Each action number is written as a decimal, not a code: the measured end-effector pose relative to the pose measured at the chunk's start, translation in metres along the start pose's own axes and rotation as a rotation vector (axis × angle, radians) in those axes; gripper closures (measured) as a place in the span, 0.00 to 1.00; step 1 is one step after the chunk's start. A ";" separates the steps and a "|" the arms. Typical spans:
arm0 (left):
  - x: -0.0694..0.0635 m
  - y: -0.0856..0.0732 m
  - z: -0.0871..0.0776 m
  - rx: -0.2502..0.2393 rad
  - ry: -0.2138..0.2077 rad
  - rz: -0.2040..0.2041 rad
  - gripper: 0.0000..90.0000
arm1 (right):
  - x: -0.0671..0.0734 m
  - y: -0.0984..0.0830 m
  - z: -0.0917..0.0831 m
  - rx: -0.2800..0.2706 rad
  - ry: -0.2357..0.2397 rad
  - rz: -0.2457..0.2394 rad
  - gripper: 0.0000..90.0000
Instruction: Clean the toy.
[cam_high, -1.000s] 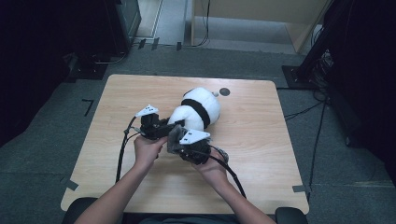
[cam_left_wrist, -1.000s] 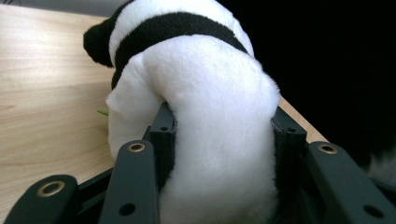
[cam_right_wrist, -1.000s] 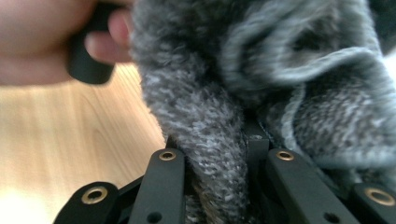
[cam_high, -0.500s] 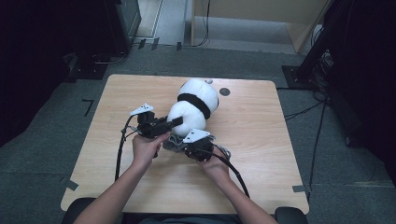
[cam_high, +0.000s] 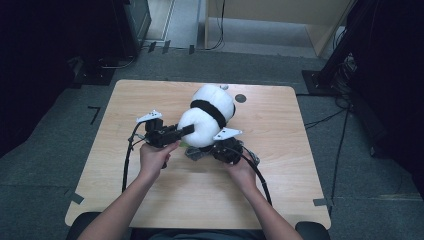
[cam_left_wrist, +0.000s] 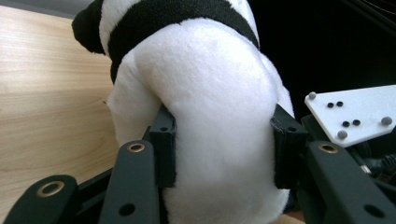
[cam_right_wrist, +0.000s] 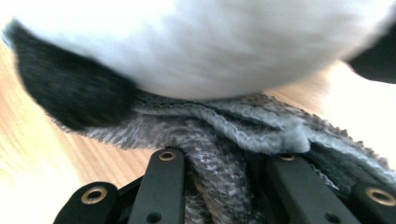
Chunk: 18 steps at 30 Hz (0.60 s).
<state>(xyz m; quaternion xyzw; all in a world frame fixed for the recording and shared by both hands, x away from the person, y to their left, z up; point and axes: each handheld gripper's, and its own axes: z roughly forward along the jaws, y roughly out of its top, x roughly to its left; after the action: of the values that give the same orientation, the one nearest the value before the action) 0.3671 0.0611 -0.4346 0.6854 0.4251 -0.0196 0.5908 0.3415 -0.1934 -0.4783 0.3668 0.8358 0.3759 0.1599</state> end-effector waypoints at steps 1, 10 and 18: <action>0.001 0.001 -0.001 0.004 0.001 -0.003 0.61 | -0.002 0.000 -0.001 0.001 -0.005 0.008 0.85; 0.001 0.001 -0.002 0.017 0.009 0.028 0.61 | -0.026 0.000 -0.013 0.024 -0.019 0.084 0.84; 0.004 0.001 -0.004 0.023 0.032 0.045 0.61 | -0.048 0.000 -0.032 -0.001 -0.041 0.156 0.84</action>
<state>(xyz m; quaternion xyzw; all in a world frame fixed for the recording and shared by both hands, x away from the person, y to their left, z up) 0.3686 0.0668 -0.4346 0.7017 0.4188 0.0000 0.5763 0.3566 -0.2446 -0.4569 0.4382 0.8011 0.3802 0.1474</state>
